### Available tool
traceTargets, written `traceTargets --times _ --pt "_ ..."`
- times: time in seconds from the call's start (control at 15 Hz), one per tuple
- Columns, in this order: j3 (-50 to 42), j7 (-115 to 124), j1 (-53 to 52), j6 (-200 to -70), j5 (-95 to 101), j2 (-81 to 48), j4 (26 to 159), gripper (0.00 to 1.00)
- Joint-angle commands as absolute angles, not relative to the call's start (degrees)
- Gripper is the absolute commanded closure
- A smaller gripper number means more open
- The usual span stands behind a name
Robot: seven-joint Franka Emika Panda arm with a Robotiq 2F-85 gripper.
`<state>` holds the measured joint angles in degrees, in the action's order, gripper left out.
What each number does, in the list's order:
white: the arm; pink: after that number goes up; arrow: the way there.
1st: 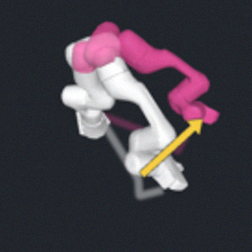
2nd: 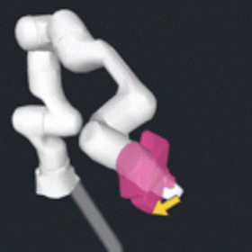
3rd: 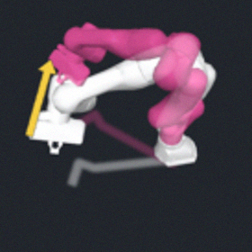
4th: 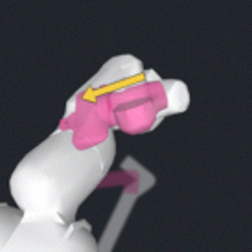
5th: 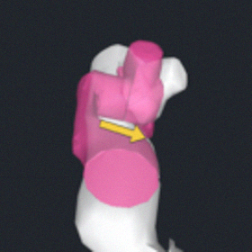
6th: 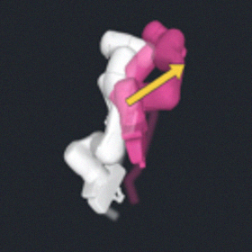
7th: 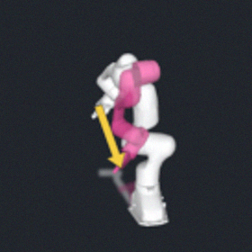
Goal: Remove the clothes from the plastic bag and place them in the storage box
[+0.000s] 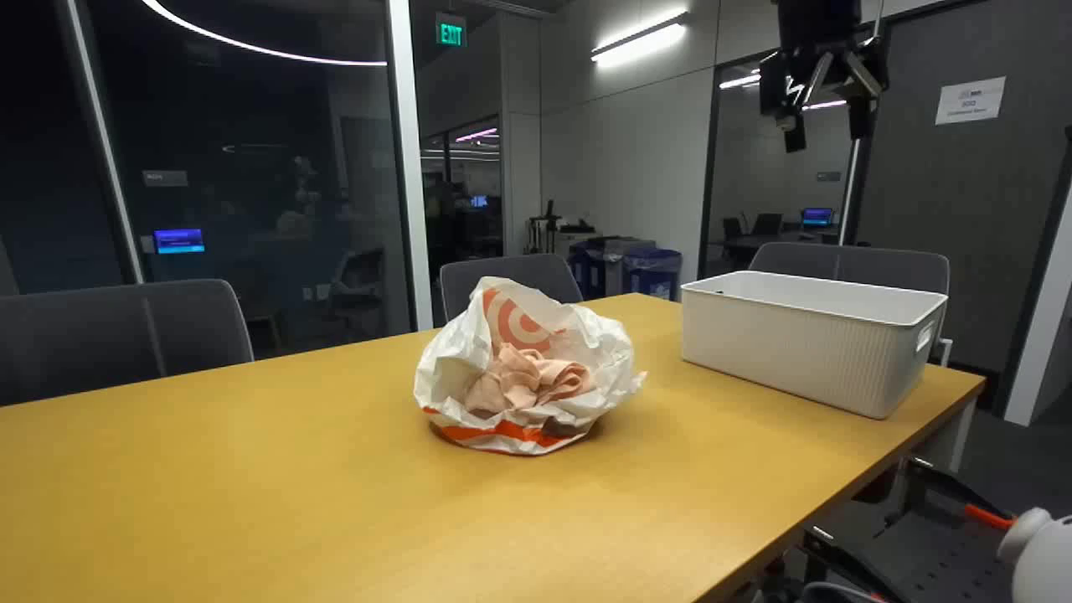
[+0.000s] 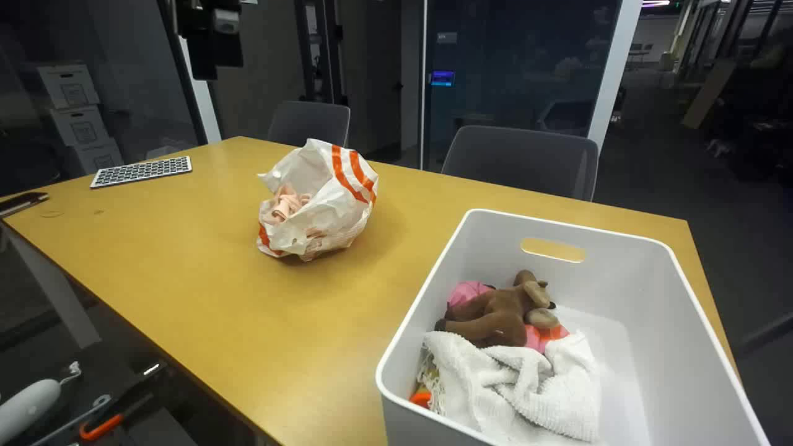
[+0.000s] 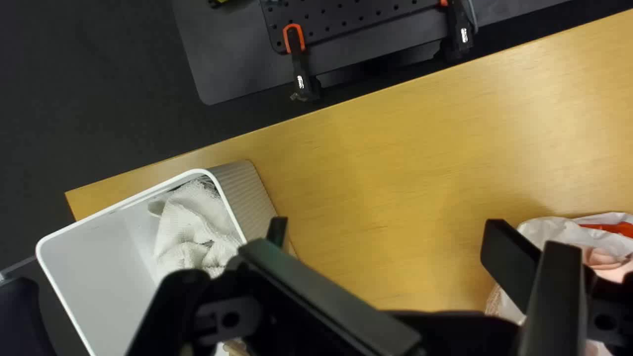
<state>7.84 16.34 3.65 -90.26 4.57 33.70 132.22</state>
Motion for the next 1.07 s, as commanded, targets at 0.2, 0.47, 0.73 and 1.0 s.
traceTargets --times 0.2,0.47,0.73,1.0 --pt "7.12 16.72 2.71 -90.12 4.93 33.96 131.59 0.0" --pt "7.6 16.73 1.08 -93.74 2.68 35.09 135.05 0.0" --pt "9.42 17.53 -5.02 -103.54 -10.45 36.88 141.03 0.0" --pt "13.22 15.82 -11.48 -116.39 -22.3 36.08 145.19 0.0"
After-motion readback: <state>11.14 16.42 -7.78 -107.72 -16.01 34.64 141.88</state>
